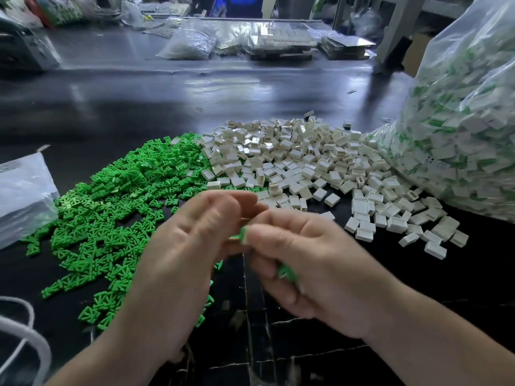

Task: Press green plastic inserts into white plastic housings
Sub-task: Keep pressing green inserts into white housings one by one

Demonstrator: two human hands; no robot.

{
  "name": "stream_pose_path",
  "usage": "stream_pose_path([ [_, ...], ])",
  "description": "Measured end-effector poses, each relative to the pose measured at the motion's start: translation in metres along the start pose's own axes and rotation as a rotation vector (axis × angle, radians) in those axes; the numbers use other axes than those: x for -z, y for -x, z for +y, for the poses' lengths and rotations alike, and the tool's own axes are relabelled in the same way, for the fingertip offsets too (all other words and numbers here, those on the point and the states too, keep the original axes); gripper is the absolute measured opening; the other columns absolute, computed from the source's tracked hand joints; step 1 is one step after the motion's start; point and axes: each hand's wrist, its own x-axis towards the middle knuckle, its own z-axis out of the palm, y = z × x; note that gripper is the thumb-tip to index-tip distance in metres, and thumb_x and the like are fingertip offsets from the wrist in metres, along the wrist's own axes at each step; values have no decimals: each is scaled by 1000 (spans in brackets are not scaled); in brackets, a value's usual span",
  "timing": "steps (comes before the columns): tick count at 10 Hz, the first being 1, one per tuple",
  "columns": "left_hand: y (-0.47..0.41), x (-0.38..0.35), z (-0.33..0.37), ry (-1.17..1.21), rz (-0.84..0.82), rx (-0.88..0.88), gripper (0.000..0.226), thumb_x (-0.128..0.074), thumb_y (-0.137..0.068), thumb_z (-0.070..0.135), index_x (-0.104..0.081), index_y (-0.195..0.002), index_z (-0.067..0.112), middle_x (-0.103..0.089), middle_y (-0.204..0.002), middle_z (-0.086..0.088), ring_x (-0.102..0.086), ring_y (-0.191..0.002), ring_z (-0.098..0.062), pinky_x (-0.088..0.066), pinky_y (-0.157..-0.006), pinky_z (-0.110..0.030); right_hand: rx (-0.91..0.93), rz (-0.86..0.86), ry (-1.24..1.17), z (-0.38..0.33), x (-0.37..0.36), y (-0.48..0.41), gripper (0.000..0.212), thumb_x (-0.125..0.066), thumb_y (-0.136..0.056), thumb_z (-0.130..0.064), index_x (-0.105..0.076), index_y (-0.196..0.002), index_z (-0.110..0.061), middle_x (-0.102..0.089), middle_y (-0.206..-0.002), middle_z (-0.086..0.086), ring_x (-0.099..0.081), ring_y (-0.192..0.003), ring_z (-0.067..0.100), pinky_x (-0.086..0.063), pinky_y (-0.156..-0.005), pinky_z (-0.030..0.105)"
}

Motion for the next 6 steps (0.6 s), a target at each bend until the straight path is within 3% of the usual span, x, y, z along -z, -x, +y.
stream_pose_path([
  [1,1,5,0,-494,38,-227,54,-53,-82,72,-71,-105,27,-72,-106,5,-69,-99,-13,-55,-78,-23,-29,13,-105,0,16,-1,14,-60,-90,-26,-62,-83,-14,-52,-63,0,-41,-41,8,-28,-35,14],
  [2,1,6,-3,-731,57,-355,51,-50,-83,74,-71,-100,31,-72,-104,8,-68,-97,-14,-55,-77,-23,-40,-8,-110,4,18,-2,13,-62,-89,-26,-65,-84,-15,-53,-62,0,-42,-40,8,-28,-35,14],
  [6,1,3,8,-1059,66,-620,14,-62,-83,27,-72,-90,19,-69,-89,15,-63,-87,1,-44,-76,-5,-48,27,-45,5,19,-2,15,-64,-89,-28,-66,-83,-15,-55,-63,1,-42,-41,10,-29,-34,15],
])
